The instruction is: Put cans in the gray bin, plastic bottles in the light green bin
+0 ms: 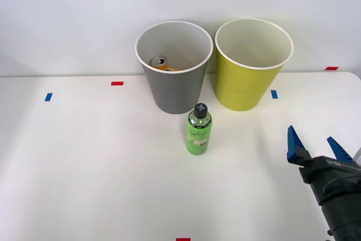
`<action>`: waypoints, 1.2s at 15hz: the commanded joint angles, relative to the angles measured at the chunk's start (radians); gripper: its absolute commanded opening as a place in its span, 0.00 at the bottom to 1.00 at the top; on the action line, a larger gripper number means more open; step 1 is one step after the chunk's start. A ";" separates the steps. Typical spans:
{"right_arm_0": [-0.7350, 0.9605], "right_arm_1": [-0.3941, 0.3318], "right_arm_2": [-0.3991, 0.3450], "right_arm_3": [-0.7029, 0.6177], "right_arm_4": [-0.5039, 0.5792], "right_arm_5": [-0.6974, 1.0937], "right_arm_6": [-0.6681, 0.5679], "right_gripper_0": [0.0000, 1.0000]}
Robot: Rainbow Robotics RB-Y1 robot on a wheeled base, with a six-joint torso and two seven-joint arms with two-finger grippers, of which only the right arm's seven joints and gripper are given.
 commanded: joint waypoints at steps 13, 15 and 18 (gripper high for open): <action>0.149 0.229 -0.041 0.296 0.034 -0.595 0.592 1.00; 0.177 0.208 -0.029 0.296 -0.001 -0.609 0.671 1.00; 0.213 0.198 -0.013 0.298 -0.038 -0.612 0.689 1.00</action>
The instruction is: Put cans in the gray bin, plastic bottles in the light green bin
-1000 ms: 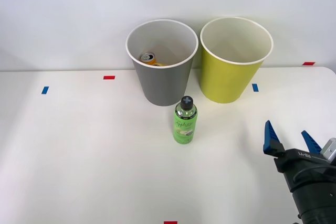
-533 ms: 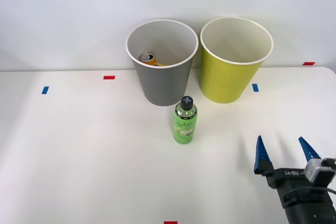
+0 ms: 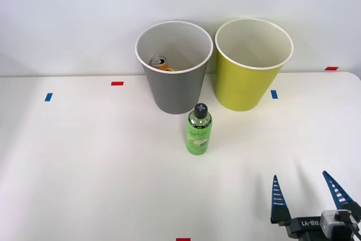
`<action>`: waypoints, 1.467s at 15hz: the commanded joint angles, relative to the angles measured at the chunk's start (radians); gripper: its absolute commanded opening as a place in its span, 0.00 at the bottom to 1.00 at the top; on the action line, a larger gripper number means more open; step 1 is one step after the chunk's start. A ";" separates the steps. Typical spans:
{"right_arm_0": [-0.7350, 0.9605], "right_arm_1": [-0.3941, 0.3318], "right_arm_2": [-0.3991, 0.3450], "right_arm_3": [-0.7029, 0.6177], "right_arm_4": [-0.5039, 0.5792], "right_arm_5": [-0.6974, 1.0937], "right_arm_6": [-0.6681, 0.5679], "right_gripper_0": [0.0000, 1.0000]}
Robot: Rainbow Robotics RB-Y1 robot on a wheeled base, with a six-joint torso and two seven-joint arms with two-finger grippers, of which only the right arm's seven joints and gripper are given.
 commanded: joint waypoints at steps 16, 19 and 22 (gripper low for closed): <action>0.250 -0.022 0.116 0.000 -0.078 -0.105 -0.040 1.00; 0.252 -0.023 0.116 -0.001 -0.078 -0.104 -0.040 1.00; 0.252 -0.023 0.116 -0.001 -0.078 -0.104 -0.040 1.00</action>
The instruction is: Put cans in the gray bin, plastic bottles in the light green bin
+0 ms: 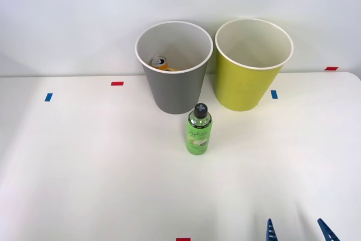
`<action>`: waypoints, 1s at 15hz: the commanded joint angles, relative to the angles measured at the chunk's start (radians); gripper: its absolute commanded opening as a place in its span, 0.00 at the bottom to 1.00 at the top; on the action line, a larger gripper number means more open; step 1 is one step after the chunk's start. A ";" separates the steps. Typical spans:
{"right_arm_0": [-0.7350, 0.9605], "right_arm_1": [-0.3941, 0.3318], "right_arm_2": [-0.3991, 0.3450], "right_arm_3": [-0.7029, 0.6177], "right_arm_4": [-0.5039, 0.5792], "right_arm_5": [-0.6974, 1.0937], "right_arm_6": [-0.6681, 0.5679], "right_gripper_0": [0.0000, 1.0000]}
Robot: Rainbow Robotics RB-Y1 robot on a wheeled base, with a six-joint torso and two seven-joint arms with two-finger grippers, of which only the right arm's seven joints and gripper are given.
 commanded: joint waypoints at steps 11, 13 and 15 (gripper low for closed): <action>0.000 0.000 0.000 0.000 0.000 0.001 0.000 1.00; 0.000 0.000 0.000 0.000 0.000 0.001 0.000 1.00; 0.000 0.000 0.000 0.000 0.000 0.001 0.000 1.00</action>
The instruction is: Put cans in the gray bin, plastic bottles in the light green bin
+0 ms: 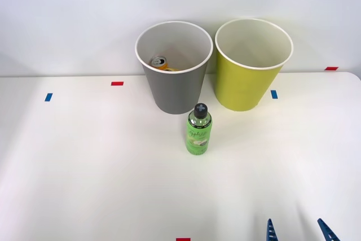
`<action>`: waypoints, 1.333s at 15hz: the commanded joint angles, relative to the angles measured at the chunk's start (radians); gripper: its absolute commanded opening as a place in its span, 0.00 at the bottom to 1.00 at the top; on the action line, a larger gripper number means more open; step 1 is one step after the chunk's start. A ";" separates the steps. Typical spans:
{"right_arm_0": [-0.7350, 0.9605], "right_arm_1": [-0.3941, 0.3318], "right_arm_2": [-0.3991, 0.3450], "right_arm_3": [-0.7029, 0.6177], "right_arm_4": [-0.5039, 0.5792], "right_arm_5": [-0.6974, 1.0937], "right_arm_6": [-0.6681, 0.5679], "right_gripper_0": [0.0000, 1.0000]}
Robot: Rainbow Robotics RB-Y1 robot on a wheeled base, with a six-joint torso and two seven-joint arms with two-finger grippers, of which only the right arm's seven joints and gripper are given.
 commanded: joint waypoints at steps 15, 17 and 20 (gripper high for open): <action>0.000 0.000 0.000 0.000 0.000 0.000 0.000 1.00; 0.000 0.000 0.000 0.000 0.000 0.000 0.000 1.00; 0.000 0.000 0.000 0.000 0.000 0.000 0.000 1.00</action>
